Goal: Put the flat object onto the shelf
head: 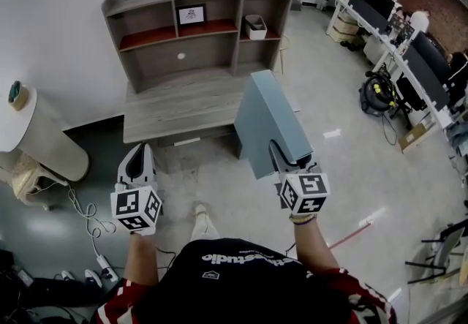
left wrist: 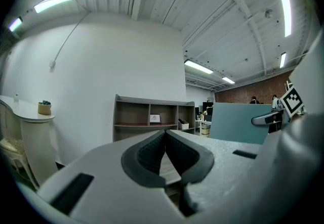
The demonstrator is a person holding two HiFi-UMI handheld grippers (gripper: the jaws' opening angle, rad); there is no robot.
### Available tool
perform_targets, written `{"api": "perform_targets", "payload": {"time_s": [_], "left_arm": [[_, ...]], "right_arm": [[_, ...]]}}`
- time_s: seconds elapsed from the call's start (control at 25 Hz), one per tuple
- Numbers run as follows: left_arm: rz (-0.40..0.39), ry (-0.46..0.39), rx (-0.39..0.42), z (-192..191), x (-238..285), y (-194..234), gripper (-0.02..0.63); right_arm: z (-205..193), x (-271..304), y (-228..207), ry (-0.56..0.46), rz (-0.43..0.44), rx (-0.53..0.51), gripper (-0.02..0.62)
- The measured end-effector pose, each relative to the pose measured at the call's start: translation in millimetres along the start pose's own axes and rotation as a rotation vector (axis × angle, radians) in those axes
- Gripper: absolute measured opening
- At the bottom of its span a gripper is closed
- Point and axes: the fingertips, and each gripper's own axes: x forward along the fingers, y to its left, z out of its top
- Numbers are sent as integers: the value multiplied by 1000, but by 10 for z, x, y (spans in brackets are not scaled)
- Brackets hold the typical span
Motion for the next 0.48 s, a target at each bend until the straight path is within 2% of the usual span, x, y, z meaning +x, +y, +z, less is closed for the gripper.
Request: {"api": "perform_targets", "payload": {"time_s": [0.48], "left_arm": [[-44, 2, -2, 1, 688, 158, 6]], "right_arm": [[42, 583, -115, 12, -24, 18, 272]]}}
